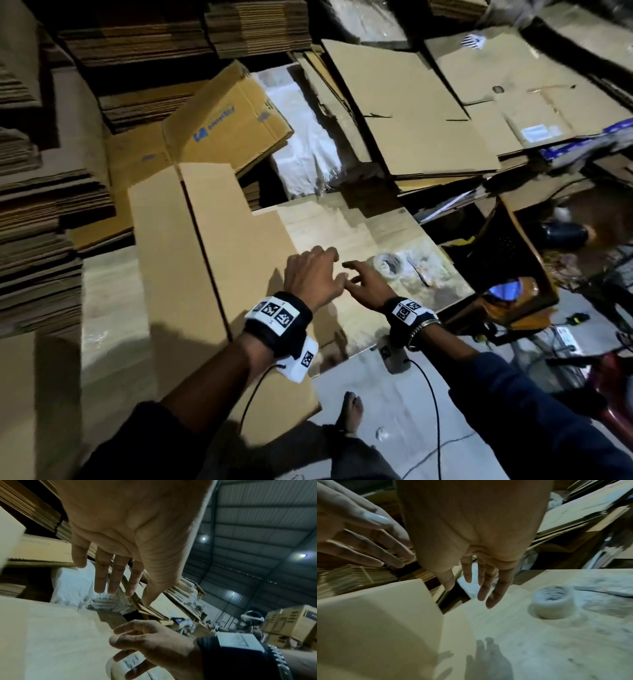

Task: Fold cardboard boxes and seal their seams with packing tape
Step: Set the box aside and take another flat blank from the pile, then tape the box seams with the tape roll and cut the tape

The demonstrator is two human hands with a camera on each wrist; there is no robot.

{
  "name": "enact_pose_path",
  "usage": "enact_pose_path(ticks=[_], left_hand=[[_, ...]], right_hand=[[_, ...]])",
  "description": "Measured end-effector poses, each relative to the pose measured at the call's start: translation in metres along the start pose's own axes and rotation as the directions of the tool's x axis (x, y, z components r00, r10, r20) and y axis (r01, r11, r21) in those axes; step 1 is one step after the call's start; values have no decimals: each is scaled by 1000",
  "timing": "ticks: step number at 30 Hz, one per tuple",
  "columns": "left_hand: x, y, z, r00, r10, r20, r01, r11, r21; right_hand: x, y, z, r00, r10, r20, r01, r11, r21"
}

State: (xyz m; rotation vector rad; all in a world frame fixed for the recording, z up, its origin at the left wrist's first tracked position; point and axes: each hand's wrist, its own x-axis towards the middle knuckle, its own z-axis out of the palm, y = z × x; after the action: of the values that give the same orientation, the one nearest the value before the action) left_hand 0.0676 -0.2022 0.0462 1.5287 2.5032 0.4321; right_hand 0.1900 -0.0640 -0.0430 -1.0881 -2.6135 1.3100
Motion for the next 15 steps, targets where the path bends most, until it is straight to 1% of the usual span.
enact_pose_path(ticks=[2, 4, 6, 9, 12, 15], left_hand=[[25, 28, 27, 997, 14, 74, -16, 999, 31], [46, 47, 56, 986, 20, 166, -31, 998, 62], [69, 64, 90, 969, 22, 246, -44, 995, 84], [94, 76, 141, 948, 4, 320, -37, 995, 96], [113, 89, 184, 940, 7, 341, -39, 996, 85], [127, 100, 213, 944, 45, 326, -67, 996, 58]], right_hand=[[10, 39, -26, 998, 55, -27, -56, 998, -23], [21, 74, -48, 988, 126, -87, -130, 991, -36], [34, 112, -72, 968, 205, -146, -212, 977, -37], [52, 160, -95, 930, 306, -204, -322, 945, -53], [72, 200, -105, 912, 379, -158, -392, 918, -59], [84, 215, -103, 919, 391, -49, -394, 916, -71]])
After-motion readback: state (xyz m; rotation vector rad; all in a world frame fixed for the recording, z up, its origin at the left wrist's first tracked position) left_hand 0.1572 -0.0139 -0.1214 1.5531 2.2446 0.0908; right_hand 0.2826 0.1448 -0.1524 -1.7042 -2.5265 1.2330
